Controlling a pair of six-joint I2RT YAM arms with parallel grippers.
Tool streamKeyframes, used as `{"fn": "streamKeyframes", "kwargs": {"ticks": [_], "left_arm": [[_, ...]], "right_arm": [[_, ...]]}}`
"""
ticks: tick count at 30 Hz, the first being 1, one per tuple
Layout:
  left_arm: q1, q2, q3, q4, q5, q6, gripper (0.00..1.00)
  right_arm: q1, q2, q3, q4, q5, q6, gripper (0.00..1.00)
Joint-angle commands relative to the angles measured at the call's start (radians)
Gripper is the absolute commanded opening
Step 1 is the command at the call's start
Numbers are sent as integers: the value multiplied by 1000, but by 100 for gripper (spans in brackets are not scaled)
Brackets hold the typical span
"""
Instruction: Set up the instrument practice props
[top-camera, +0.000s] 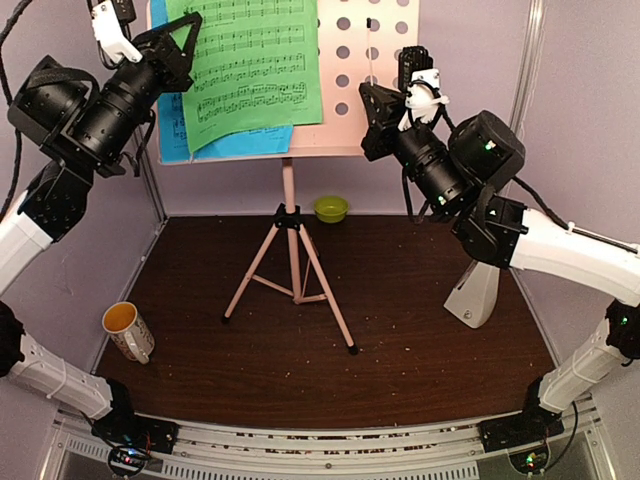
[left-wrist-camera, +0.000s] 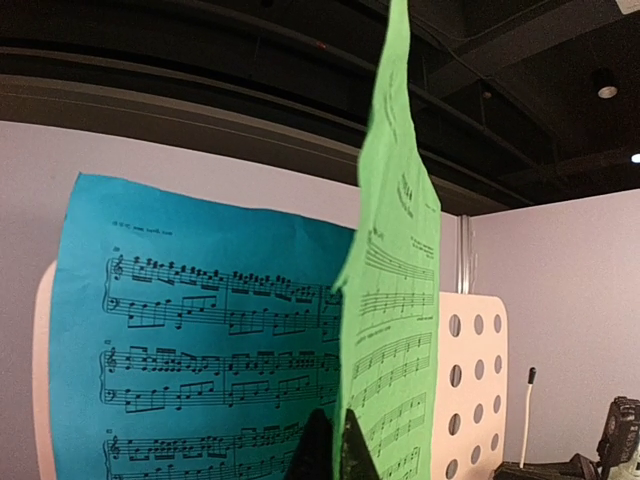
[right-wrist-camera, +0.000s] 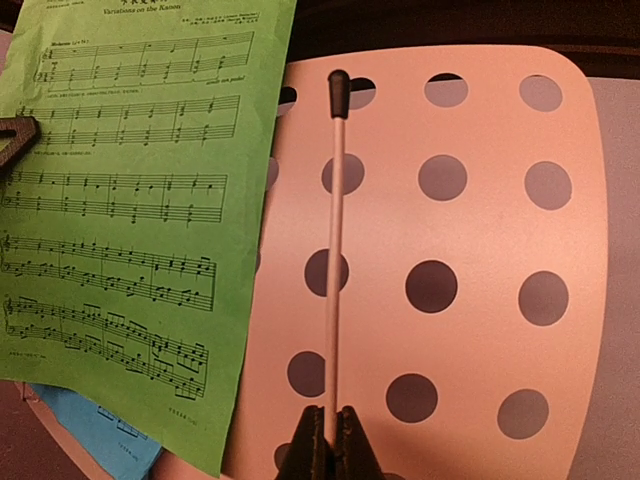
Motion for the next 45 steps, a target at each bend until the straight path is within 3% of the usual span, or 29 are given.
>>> {"fn": "streamKeyframes", "kwargs": {"ticks": [1,14,27,45], "left_arm": [[33,44,40,60,74,-50,0],[72,198,120,105,223,-158,0],[73,321,261,2,301,-192,0],[90,348,296,-114,334,-197,0]], "right_arm": [[-3,-42,-14,76,-29,8,0],[-3,-45,-12,86,-59,4,0],[-3,-44,-23,100,-76,1,0],[-12,-33,-27,111,-83,4,0]]}}
